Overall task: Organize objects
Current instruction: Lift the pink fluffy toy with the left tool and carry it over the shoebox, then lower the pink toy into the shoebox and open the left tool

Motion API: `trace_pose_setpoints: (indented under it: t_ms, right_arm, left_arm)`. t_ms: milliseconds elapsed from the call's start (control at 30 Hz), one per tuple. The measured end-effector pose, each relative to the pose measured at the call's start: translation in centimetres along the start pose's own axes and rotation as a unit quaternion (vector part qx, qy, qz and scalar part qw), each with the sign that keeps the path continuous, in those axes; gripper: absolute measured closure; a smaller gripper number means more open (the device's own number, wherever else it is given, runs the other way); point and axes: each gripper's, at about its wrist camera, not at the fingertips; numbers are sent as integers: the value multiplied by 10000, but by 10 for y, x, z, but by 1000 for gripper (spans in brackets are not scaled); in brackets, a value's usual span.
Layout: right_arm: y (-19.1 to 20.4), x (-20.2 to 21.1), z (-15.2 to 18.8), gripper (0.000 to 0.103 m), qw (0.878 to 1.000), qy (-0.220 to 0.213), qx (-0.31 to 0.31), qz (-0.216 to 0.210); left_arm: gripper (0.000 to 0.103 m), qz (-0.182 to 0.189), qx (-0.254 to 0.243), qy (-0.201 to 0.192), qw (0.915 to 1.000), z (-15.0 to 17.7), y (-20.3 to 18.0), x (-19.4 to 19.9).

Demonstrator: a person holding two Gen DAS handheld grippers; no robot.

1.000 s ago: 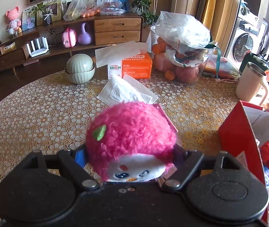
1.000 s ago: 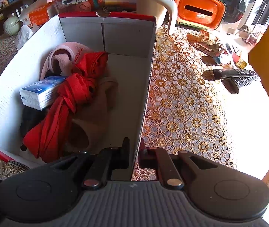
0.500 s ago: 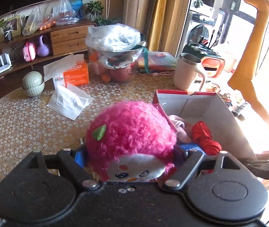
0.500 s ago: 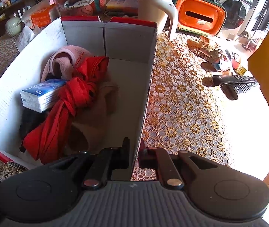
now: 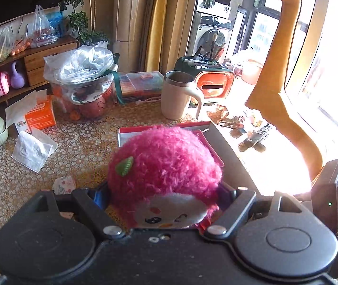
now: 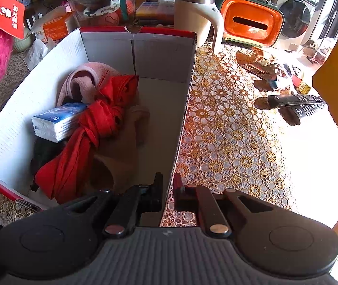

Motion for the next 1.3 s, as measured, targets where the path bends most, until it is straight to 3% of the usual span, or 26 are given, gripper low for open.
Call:
trace_pose_setpoints:
  t_ms: [267,500,1100,1300]
  right_arm:
    - [-2,0,1,94,10000,-19,37,-73]
    - [-5,0,2,94,9998,-36,54,-165]
    - [-9,-1,3,92,9994,-68,121,-303]
    - [-10,0,4,92,9993,-70,77,-355]
  left_arm:
    - [20,23,28,76,10000,-19,-24,-43]
    - [20,20,295,405,9987,-28,-26,-94]
    - [20,42,-152,916,9957,-33,-52,-172]
    - [16,18,-89,1015,9948,-33,-47,-186]
Point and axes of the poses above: each gripper's, at about its wrist camera, not at the fingertips, and x roughly against the way its jaws point, y to its left, z to its underside, and after that the axes turned 4 degrees about -x, right-handed
